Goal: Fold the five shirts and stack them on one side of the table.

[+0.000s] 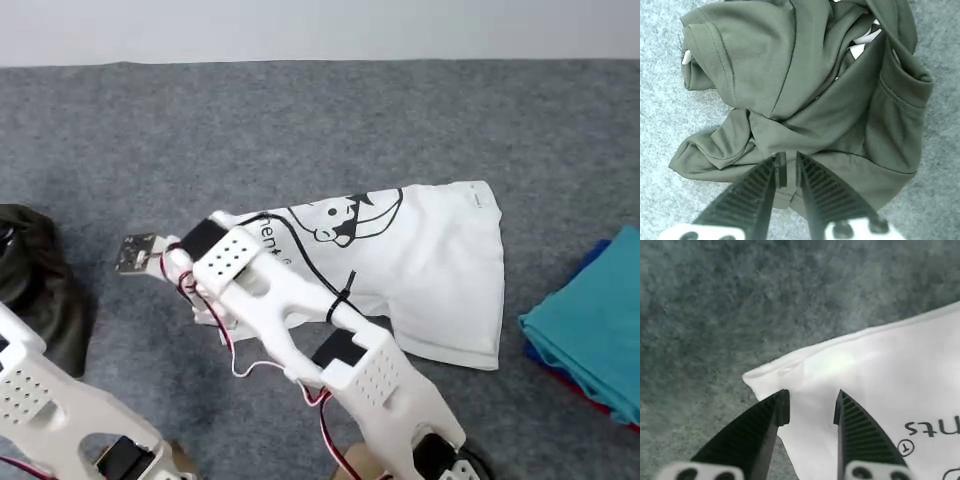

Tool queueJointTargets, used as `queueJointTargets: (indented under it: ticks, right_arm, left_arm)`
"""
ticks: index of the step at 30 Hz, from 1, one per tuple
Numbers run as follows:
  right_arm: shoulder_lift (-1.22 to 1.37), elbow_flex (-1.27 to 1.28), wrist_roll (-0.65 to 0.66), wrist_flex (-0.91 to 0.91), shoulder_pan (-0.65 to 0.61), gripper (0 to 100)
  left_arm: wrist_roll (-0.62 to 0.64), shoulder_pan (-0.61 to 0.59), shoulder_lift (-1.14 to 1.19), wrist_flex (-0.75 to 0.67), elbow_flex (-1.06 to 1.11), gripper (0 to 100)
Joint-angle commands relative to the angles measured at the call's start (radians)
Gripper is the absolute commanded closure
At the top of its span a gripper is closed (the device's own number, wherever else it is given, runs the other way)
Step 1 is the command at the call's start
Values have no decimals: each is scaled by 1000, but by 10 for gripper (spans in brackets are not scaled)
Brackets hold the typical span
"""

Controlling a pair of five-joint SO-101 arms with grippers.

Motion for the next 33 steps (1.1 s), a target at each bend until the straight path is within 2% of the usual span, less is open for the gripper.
queueJointTargets:
  ticks: [1,13,23,29,33]
  right_arm:
    - [-13,-68,5,-1,-24,837]
    - [5,-68,11,-15,-27,837]
    - [54,-69,11,-51,24,841]
    - [15,-69,12,-45,27,914]
    - [5,-69,12,-39,27,892]
  left_arm:
    - [5,-2,-14,-11,-5,957]
    - [5,0,-14,-11,-5,957]
    - [5,0,-14,-11,-5,957]
    - [5,20,-14,-11,-4,957]
    - [5,29,-14,-11,-4,957]
